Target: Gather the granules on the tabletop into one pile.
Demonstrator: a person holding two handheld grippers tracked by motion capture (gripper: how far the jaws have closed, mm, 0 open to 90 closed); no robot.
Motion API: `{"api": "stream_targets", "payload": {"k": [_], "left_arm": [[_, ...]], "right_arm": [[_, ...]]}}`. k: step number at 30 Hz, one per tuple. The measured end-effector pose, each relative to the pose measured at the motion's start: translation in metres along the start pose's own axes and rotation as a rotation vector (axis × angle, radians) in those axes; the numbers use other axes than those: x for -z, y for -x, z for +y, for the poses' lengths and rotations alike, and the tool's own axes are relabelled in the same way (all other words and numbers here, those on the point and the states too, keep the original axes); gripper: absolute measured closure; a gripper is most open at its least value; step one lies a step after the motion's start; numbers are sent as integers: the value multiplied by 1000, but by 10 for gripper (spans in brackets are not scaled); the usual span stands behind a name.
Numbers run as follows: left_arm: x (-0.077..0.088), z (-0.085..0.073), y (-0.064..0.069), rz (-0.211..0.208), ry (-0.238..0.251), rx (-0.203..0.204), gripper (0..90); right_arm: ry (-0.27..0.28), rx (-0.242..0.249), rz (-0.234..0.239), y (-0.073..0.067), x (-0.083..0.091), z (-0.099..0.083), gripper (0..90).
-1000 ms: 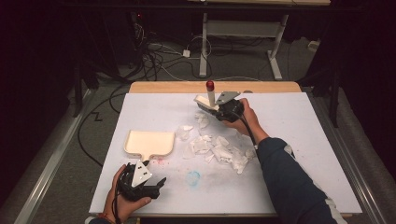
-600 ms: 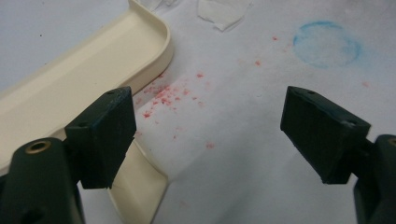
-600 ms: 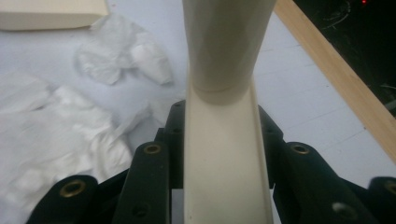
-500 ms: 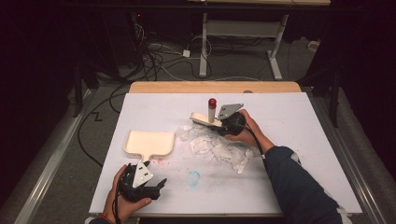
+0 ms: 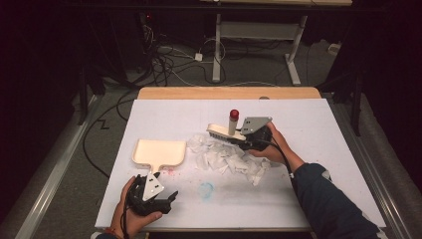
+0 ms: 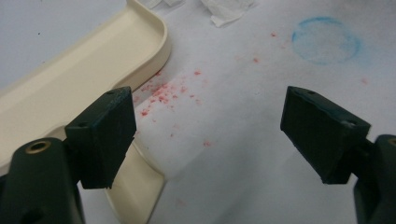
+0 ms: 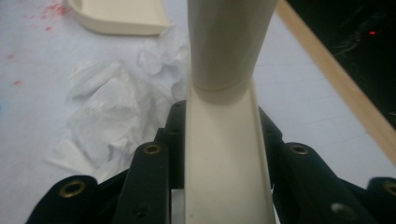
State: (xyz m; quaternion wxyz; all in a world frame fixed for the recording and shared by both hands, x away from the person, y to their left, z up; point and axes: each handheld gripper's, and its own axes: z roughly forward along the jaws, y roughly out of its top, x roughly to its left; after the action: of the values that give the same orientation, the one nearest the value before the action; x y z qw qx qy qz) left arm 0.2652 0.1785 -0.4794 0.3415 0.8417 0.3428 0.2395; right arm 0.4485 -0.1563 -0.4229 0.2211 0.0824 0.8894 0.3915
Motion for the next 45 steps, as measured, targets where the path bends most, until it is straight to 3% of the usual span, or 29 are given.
{"api": "stream_targets", "payload": {"k": [3, 5, 10, 15, 21, 26, 34, 41, 45], "left_arm": [[-1, 0, 0, -3, -2, 2, 175], [-1, 0, 0, -3, -3, 0, 175], [0, -1, -1, -5, -1, 6, 175], [0, -2, -2, -8, 1, 5, 175], [0, -2, -1, -14, -2, 6, 175], [1, -2, 0, -10, -4, 2, 175], [-2, 0, 3, -21, -16, -8, 175], [-3, 1, 5, -22, -24, -15, 176], [-3, 1, 6, -18, -22, -17, 176]], "right_arm": [[10, -20, -56, 3, -4, 8, 677], [22, -37, -67, 5, -9, 14, 678], [29, -32, -38, 1, -26, 26, 677], [-4, 11, -3, -12, -52, 41, 678], [-54, 44, 80, -22, -62, 39, 677], [-50, 64, 166, -22, -46, 27, 676], [-46, 79, 203, -24, -19, 9, 677], [-64, 90, 196, -29, 4, -3, 677], [-65, 75, 145, -32, 16, -6, 678]]}}
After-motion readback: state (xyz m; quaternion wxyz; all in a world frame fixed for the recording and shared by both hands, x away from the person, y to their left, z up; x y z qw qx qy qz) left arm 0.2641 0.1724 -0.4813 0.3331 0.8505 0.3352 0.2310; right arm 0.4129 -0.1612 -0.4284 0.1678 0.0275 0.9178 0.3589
